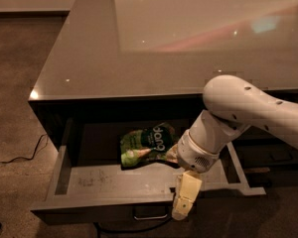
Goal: Open top drawer
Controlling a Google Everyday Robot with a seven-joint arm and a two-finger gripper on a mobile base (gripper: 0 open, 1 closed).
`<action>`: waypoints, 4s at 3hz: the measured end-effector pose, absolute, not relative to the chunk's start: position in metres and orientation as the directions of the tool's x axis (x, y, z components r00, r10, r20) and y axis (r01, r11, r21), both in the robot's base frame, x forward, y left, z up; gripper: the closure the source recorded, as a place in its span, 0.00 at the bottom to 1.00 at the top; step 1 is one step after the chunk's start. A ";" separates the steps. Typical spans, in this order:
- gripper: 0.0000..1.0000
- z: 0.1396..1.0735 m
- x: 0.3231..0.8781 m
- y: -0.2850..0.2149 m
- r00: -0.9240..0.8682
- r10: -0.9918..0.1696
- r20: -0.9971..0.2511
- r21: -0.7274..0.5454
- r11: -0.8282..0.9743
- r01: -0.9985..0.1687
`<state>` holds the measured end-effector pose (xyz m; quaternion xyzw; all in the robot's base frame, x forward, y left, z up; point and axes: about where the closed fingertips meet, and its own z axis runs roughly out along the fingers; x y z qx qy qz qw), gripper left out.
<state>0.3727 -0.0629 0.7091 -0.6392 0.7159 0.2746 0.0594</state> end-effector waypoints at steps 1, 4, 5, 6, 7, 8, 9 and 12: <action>0.00 0.709 0.379 -0.063 -0.170 -0.872 -0.459 0.304 0.026 -0.952; 0.00 0.707 0.420 -0.081 -0.211 -0.872 -0.441 0.158 0.156 -0.975; 0.00 0.702 0.428 -0.087 -0.245 -0.882 -0.403 0.094 0.227 -0.969; 0.01 0.699 0.434 -0.094 -0.272 -0.894 -0.357 0.034 0.279 -0.960; 0.19 0.698 0.439 -0.098 -0.284 -0.901 -0.329 -0.011 0.304 -0.953; 0.43 0.698 0.441 -0.101 -0.287 -0.906 -0.310 -0.035 0.312 -0.949; 0.66 0.696 0.441 -0.101 -0.284 -0.913 -0.294 -0.046 0.310 -0.949; 1.00 0.660 0.421 -0.089 -0.277 -0.929 -0.244 0.041 0.275 -0.961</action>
Offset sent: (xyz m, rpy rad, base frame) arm 0.0435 -0.0128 0.0006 0.0349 -0.0957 -0.0365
